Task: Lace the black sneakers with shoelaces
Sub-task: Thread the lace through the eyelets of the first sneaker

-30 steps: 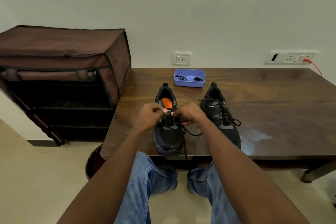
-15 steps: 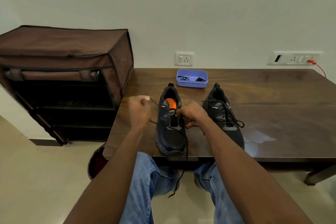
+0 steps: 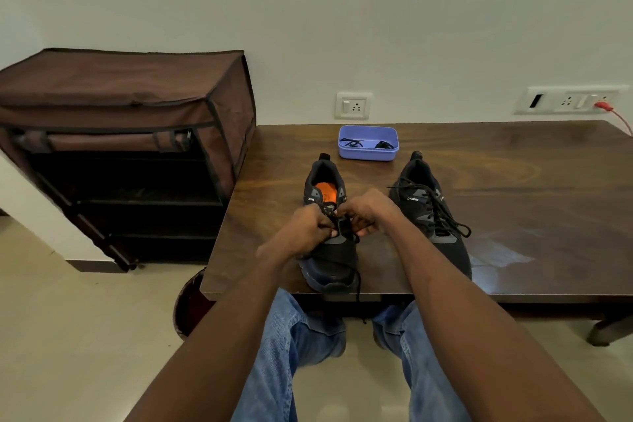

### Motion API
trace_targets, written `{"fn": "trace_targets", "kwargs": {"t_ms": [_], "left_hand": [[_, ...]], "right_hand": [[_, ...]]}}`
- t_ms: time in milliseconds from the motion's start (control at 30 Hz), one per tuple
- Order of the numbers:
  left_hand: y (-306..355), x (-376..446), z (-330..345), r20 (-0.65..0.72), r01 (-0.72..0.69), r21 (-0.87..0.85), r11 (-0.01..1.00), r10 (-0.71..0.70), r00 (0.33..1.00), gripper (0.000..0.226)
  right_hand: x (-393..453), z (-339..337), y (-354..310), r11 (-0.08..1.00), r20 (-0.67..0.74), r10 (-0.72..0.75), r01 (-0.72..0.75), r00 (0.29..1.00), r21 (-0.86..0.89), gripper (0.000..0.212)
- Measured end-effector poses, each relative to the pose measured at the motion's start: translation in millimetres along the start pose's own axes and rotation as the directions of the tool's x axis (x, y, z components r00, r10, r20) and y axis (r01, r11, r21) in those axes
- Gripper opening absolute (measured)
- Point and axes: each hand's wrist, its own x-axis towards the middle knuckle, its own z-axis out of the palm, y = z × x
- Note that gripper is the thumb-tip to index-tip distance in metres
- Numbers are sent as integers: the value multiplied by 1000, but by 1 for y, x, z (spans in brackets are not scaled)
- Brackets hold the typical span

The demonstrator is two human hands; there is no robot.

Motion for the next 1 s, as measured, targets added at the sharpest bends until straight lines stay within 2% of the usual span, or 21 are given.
{"fn": "trace_targets", "kwargs": {"t_ms": [100, 167, 233, 267, 300, 333, 367, 400, 433, 467, 500, 533, 567, 600, 667, 700, 733, 767, 833, 900, 1000], "left_hand": [[-5, 5, 4, 7, 1, 32, 999, -1, 1000, 18], [-1, 3, 4, 1, -2, -43, 999, 2, 1000, 28], [4, -4, -2, -93, 27, -208, 978, -47, 995, 33], [3, -7, -7, -213, 38, -288, 957, -103, 972, 30], [-2, -8, -11, -371, 54, -361, 931, -197, 908, 26], [-7, -11, -16, -530, 54, -440, 896, -308, 790, 22], [-14, -12, -21, -640, 34, -534, 845, -431, 636, 18], [-20, -13, -25, -670, 10, -632, 775, -553, 495, 13], [-24, -14, -28, -649, 1, -711, 704, -656, 386, 11], [-27, -14, -29, -617, 27, -753, 657, -719, 320, 15], [-28, -15, -27, -599, 71, -762, 644, -742, 301, 19], [-26, -16, -27, -617, 108, -729, 676, -717, 325, 18], [-25, -16, -24, -650, 118, -660, 742, -643, 405, 15], [-19, -17, -21, -660, 108, -568, 816, -530, 533, 15], [-8, -15, -13, -504, 55, -375, 925, -254, 826, 18], [-4, -13, -9, -378, 17, -274, 961, -124, 918, 20], [-1, -9, -5, -255, -21, -181, 983, -26, 967, 23], [2, -6, -3, -156, -48, -115, 992, 29, 987, 27], [0, 0, 0, -18, -35, -67, 997, 34, 999, 36], [-4, 4, 2, 26, -16, -49, 999, 18, 1000, 39], [-3, 4, 3, 36, -14, -79, 997, 17, 999, 30]], "right_hand": [[-1, 2, -3, 1000, -18, 5, -5, 1000, -29, 31], [-3, 4, -4, 999, -30, 10, -12, 999, -42, 29], [-5, 4, -7, 999, -39, 21, -23, 999, -47, 27], [-6, 4, -8, 998, -43, 25, -27, 999, -50, 27], [-6, 3, -9, 998, -47, 29, -32, 998, -56, 26], [-7, 3, -9, 997, -54, 29, -33, 998, -66, 25], [-9, 2, -11, 997, -63, 28, -33, 998, -76, 25], [-8, 2, -10, 996, -66, 30, -36, 997, -84, 25], [-8, 3, -10, 995, -66, 33, -39, 997, -87, 26], [-8, 4, -10, 996, -65, 29, -35, 997, -88, 26], [-8, 4, -9, 996, -64, 28, -33, 998, -87, 26], [-7, 5, -9, 996, -65, 20, -25, 998, -87, 26], [-7, 5, -9, 996, -66, 17, -22, 998, -82, 25], [-5, 5, -8, 997, -66, 16, -21, 998, -75, 25], [-4, 4, -5, 998, -67, 15, -19, 998, -54, 25], [-4, 4, -5, 999, -66, 13, -16, 998, -46, 25], [-2, 4, -4, 999, -64, 10, -13, 998, -43, 25], [-1, 4, -3, 999, -61, 9, -11, 998, -41, 25], [-1, 4, -3, 999, -54, 6, -8, 998, -36, 24], [1, 3, -3, 999, -41, 4, -6, 999, -39, 24], [2, 3, -2, 999, -36, 6, -7, 999, -41, 26]]}}
